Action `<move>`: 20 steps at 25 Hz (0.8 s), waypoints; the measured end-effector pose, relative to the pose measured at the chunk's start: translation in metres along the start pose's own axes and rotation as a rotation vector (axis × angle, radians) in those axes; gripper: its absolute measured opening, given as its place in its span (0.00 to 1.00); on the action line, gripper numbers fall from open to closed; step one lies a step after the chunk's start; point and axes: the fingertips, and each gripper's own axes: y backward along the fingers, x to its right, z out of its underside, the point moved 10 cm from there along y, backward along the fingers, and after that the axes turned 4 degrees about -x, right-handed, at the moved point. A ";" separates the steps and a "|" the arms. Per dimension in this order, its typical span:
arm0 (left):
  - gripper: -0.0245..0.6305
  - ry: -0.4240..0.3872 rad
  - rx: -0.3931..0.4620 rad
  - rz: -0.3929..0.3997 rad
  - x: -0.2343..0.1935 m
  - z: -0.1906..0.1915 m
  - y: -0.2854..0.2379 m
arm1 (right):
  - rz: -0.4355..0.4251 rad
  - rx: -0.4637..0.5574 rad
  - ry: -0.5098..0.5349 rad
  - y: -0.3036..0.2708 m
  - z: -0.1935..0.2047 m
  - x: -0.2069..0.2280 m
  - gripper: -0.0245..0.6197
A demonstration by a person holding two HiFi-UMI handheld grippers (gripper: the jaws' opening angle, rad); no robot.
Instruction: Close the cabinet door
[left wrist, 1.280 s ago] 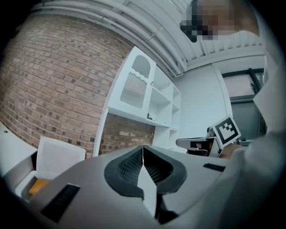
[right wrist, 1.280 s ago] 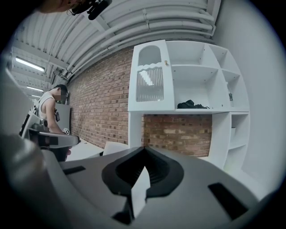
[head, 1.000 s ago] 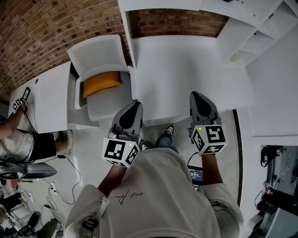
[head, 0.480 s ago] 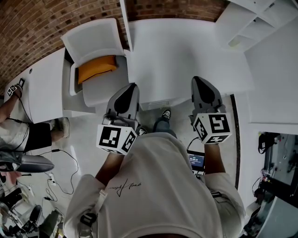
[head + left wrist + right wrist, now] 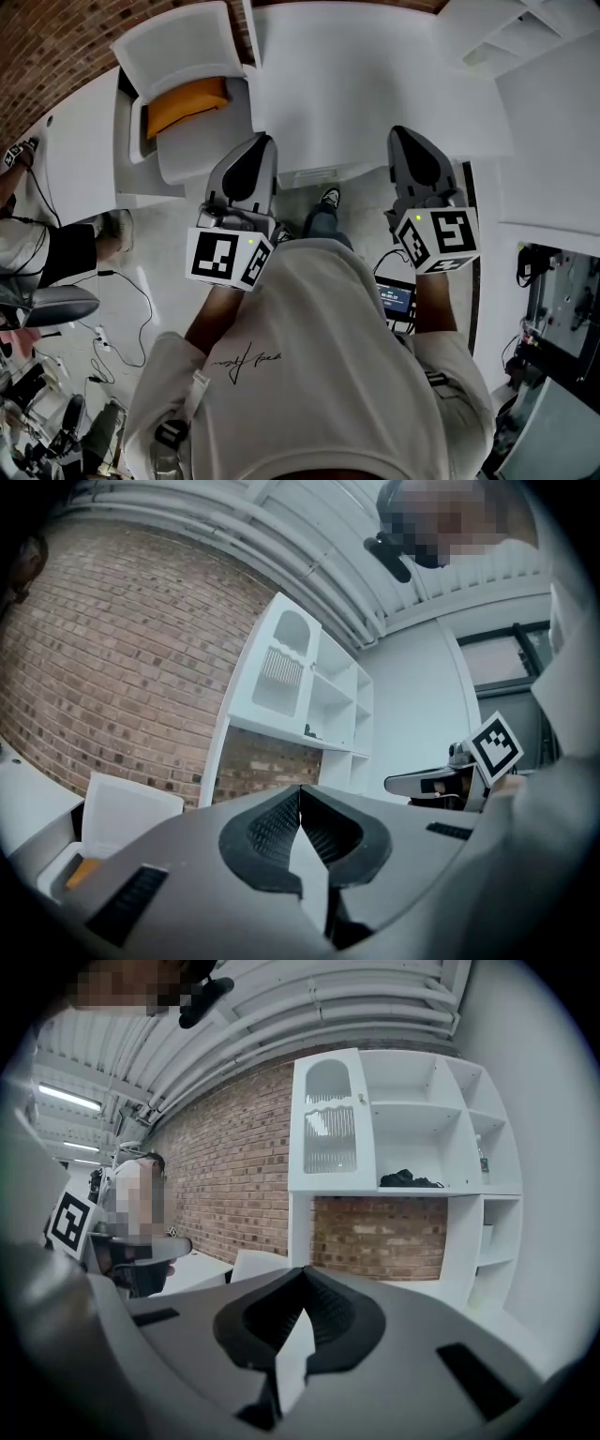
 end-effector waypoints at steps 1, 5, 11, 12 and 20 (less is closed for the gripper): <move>0.06 -0.003 -0.007 -0.002 0.001 0.001 -0.001 | -0.002 -0.004 -0.002 0.001 0.001 0.000 0.07; 0.06 -0.008 -0.034 -0.013 0.003 0.006 -0.001 | -0.015 -0.015 0.008 0.006 0.004 -0.003 0.07; 0.06 -0.021 -0.059 -0.014 0.003 0.007 -0.001 | -0.057 -0.020 0.027 0.004 0.003 -0.009 0.07; 0.06 -0.023 -0.062 -0.015 0.004 0.008 -0.002 | -0.059 -0.023 0.030 0.005 0.004 -0.009 0.07; 0.06 -0.027 -0.091 -0.009 0.006 0.013 -0.001 | -0.087 -0.031 0.106 0.007 0.004 -0.018 0.07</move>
